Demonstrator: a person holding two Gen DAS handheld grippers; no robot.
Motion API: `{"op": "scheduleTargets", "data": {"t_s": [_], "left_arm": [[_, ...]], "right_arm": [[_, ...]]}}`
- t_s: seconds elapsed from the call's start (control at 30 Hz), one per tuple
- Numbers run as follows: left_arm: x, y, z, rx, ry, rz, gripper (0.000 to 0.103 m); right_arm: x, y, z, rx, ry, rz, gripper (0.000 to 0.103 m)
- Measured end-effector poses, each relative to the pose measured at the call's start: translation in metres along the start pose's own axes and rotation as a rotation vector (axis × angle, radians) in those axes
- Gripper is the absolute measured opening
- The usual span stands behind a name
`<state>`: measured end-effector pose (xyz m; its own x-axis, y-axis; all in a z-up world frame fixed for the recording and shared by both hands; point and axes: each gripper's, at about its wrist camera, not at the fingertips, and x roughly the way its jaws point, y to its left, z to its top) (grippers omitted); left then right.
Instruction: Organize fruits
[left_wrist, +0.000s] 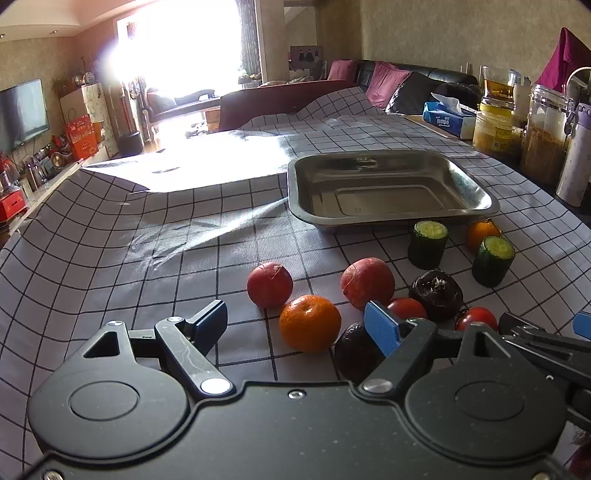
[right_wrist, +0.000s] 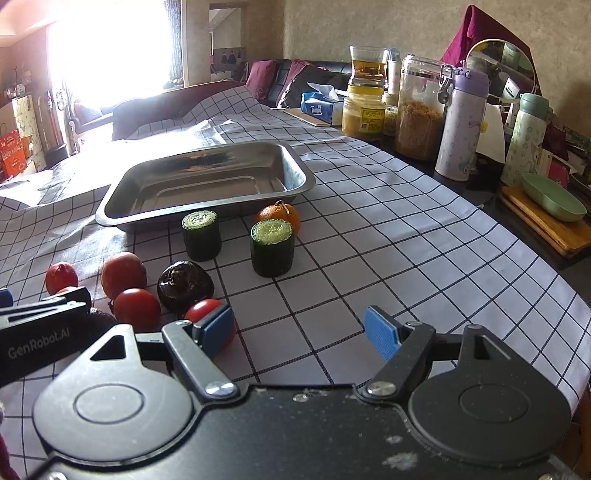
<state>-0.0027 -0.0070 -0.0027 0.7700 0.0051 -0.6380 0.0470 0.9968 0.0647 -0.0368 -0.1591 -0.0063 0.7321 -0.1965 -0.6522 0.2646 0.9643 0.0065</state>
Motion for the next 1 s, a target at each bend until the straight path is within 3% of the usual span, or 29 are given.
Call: {"op": "scheduleTargets", "data": {"t_s": [1.0], "left_arm": [[0.0001,-0.0004,-0.0009,0.001,-0.001,-0.001,0.082]], "right_arm": [[0.0020,-0.0005,-0.0016,0.010,0.008,-0.003,0.080]]}}
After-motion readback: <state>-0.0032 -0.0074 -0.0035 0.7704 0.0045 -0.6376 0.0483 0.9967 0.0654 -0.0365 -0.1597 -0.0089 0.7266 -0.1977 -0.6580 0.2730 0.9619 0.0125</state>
